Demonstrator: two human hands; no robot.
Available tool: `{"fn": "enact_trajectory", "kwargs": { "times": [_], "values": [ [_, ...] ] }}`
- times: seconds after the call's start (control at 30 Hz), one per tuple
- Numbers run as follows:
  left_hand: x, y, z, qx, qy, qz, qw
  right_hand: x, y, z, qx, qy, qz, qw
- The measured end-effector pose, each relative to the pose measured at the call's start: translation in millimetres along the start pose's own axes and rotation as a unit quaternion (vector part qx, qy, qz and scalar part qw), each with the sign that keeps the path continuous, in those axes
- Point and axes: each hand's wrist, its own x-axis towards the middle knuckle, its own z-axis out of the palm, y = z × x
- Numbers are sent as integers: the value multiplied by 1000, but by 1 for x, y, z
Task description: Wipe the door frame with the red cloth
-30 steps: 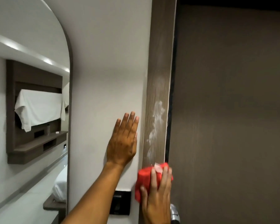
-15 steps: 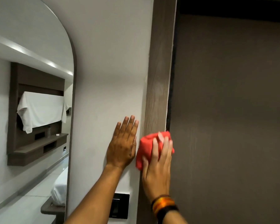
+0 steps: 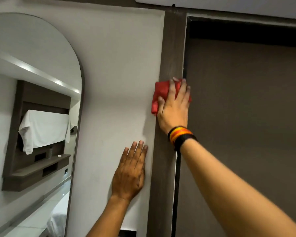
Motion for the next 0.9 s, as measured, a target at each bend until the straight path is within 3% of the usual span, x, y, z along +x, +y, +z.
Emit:
{"fn": "enact_trajectory", "kwargs": {
  "times": [0.13, 0.33, 0.43, 0.67, 0.77, 0.9],
  "values": [
    [1, -1, 0, -3, -8, 1, 1000, 14, 0, 0, -10, 16, -13, 1000],
    [0, -1, 0, -13, -3, -2, 1000, -116, 20, 21, -10, 1, 15, 1000],
    [-2, 0, 0, -18, -6, -2, 1000, -80, 16, 18, -11, 8, 4, 1000],
    [-1, -4, 6, -25, -6, 1, 1000, 134, -23, -21, -25, 22, -10, 999],
    [2, -5, 4, -21, -4, 1, 1000, 126, -26, -15, -22, 41, -7, 999],
    [0, -3, -1, -9, -9, 4, 1000, 38, -10, 5, -20, 51, -4, 998]
  ]
}}
